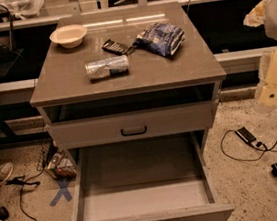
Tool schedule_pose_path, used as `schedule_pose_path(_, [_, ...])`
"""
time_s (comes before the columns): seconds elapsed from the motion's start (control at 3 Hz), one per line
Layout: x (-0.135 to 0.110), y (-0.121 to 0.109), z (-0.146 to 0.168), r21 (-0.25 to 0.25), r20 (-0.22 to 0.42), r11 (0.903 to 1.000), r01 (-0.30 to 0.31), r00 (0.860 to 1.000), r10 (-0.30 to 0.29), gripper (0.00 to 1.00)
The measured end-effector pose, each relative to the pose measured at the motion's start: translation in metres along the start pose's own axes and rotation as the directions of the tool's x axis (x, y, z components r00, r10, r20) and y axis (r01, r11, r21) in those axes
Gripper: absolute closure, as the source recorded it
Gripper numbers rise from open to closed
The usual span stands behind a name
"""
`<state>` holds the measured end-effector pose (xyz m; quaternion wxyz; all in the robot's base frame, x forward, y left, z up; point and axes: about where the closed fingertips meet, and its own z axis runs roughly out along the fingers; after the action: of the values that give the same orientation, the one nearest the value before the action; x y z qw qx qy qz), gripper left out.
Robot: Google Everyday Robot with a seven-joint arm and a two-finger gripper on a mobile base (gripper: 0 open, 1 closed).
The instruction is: Place redbull can into top drawer
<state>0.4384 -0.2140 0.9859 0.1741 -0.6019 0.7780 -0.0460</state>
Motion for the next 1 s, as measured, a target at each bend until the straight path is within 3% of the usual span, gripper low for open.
schedule_pose_path(0.67, [-0.001,-0.006,0.001,0.013,0.026,0.9999,-0.005,1.000,0.004,0.00])
schedule_pose_path(1.0, [-0.015,-0.046,0.020,0.028,0.134,0.9996,-0.003,0.991,0.000,0.00])
